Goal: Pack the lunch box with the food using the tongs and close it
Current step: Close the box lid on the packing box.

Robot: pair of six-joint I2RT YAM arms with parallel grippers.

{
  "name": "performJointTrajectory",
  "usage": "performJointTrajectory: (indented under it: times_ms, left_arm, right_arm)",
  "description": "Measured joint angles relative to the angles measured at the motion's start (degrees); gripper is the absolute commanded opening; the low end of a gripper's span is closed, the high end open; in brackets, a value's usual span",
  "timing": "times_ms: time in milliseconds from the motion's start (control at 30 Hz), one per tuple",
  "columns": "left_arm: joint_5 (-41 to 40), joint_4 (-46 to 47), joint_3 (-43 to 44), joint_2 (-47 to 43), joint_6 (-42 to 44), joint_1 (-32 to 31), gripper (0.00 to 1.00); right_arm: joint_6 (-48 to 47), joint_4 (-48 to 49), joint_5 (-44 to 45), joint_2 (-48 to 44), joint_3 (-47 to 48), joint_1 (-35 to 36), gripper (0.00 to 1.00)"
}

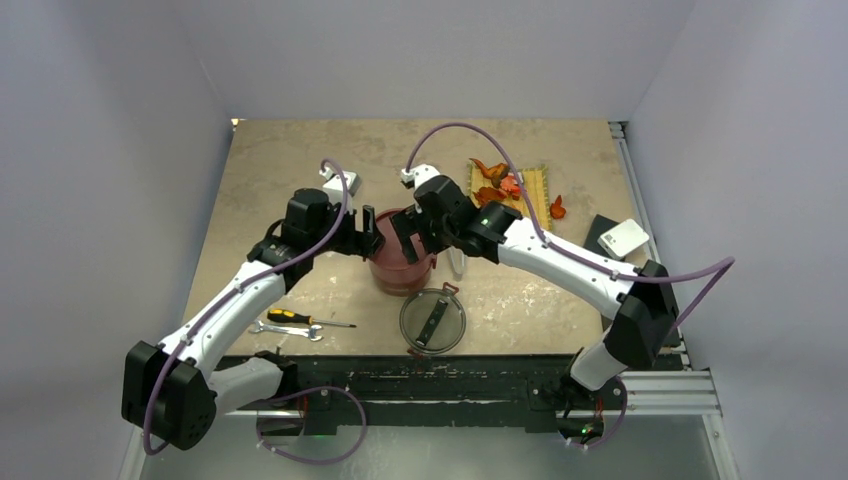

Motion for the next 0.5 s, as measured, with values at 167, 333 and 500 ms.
performJointTrajectory:
  times_ms: [167,333,500]
  left_arm:
    - [-2.1,-0.6,0.0,-0.6,-1.0,0.0,0.90]
    - [-4.3,-2.8,0.6,-2.6,-2.1,0.0,0.95]
    - [-6.3,-3.7,4.6,-3.8,-3.3,0.1,0.95]
  right_arm:
    - [-0.1,-2.9,1.9,-2.9,3.3,-0.4,0.99]
    - [4.8,-1.6,0.6,-13.7,-1.2,-3.7,0.99]
    - [10.2,3.3,-4.9,-28.2,-16.7,-10.9,0.99]
